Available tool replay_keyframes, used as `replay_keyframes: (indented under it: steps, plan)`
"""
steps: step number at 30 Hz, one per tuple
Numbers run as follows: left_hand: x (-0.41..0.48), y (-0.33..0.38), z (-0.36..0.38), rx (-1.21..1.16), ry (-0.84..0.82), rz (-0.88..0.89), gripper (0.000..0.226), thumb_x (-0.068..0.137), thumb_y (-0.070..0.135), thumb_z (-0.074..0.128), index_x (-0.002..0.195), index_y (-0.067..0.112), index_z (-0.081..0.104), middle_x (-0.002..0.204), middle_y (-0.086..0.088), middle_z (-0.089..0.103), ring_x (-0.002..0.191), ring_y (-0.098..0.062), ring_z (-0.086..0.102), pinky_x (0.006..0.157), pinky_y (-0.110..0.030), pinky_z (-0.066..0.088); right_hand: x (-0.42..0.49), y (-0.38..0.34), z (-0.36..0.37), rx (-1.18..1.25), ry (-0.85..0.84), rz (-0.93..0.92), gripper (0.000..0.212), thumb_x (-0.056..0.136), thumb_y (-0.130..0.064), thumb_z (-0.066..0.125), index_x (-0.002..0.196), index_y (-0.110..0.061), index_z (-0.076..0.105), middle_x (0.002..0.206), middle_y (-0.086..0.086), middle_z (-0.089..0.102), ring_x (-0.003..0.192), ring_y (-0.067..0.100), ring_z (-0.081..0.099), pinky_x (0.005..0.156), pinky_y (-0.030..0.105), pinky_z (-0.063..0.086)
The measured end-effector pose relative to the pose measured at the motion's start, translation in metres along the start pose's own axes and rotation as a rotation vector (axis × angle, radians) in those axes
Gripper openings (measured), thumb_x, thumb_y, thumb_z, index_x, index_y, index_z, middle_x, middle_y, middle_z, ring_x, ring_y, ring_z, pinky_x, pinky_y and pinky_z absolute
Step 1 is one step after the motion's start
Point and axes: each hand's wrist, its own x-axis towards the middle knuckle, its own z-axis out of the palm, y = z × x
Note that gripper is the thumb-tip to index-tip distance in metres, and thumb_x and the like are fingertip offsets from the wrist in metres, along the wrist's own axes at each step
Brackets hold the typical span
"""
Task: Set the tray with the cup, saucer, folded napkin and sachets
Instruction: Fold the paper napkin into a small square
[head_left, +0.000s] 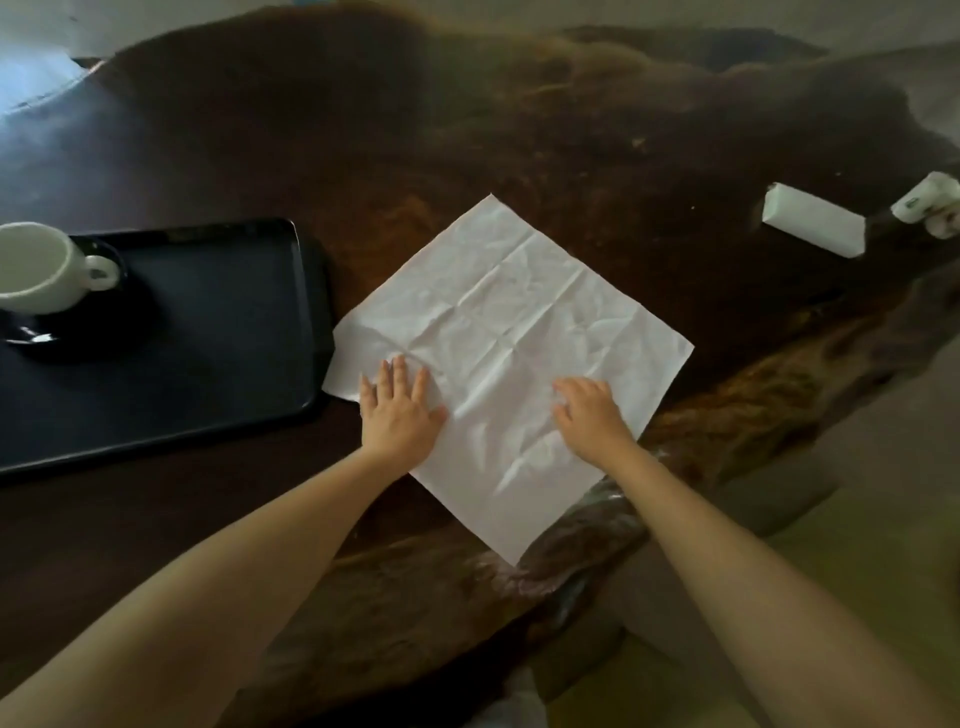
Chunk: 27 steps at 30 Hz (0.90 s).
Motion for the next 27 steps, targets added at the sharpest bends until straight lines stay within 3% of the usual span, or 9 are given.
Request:
replay_keyframes:
  steps: [6,11,15,19,22,24,27]
  plan:
    - [0.037,-0.002,-0.002,0.071,0.057,-0.032,0.066,0.091,0.052,0.032,0.147,0.02,0.014,0.158,-0.014,0.001,0.144,-0.026,-0.011,0.112,-0.045,-0.017,0.059,0.089,-0.038,-0.257,-0.163,-0.053,0.051,0.096,-0.032,0.039,0.143,-0.016,0.029,0.15,0.007,0.031,0.134,0.032,0.03,0.109,0.043,0.028]
    - [0.066,0.0,-0.017,0.144,0.068,-0.049,0.058,0.094,0.047,0.028,0.146,0.023,0.016,0.159,-0.007,0.003,0.144,-0.027,-0.012,0.112,-0.046,-0.015,0.052,0.106,-0.035,-0.296,-0.016,-0.094,0.055,0.092,-0.038,0.045,0.142,-0.021,0.029,0.144,0.01,0.035,0.118,0.034,0.038,0.092,0.042,0.041]
    - [0.064,0.021,-0.025,0.178,0.078,-0.094,0.058,0.096,0.035,0.032,0.148,0.016,0.012,0.158,-0.014,-0.003,0.144,-0.029,-0.012,0.114,-0.045,-0.011,0.035,0.093,-0.019,-0.316,0.04,-0.096,0.057,0.094,-0.038,0.042,0.143,-0.015,0.026,0.141,0.013,0.035,0.111,0.031,0.039,0.089,0.038,0.039]
    - [0.002,0.067,-0.005,0.068,0.201,0.159,0.057,0.093,0.038,0.043,0.143,0.013,0.031,0.153,-0.016,0.023,0.143,-0.032,0.016,0.116,-0.044,0.006,0.034,0.101,-0.033,-0.064,-0.07,-0.23,0.056,0.092,-0.031,0.048,0.141,-0.01,0.03,0.14,0.012,0.038,0.122,0.031,0.036,0.099,0.038,0.033]
    - [-0.055,0.078,0.012,0.107,0.177,0.3,0.058,0.085,0.046,0.056,0.131,0.011,0.05,0.139,-0.016,0.048,0.129,-0.034,0.044,0.107,-0.049,0.032,0.033,0.131,-0.054,-0.266,-0.081,-0.379,0.054,0.084,-0.018,0.058,0.134,-0.004,0.04,0.136,0.014,0.043,0.123,0.034,0.04,0.102,0.04,0.033]
    - [-0.077,0.072,0.022,0.19,0.099,0.308,0.065,0.08,0.053,0.058,0.129,0.01,0.053,0.136,-0.015,0.052,0.126,-0.034,0.049,0.103,-0.049,0.039,0.031,0.143,-0.059,-0.405,-0.098,-0.415,0.058,0.083,-0.019,0.061,0.135,-0.005,0.039,0.138,0.013,0.042,0.124,0.031,0.039,0.102,0.038,0.036]
    - [-0.087,0.069,0.023,0.292,0.012,0.271,0.076,0.076,0.059,0.059,0.128,0.004,0.053,0.138,-0.019,0.049,0.128,-0.038,0.044,0.103,-0.051,0.04,0.029,0.142,-0.056,-0.414,-0.149,-0.45,0.069,0.079,-0.021,0.064,0.139,-0.005,0.034,0.139,0.014,0.039,0.124,0.03,0.036,0.096,0.036,0.042]
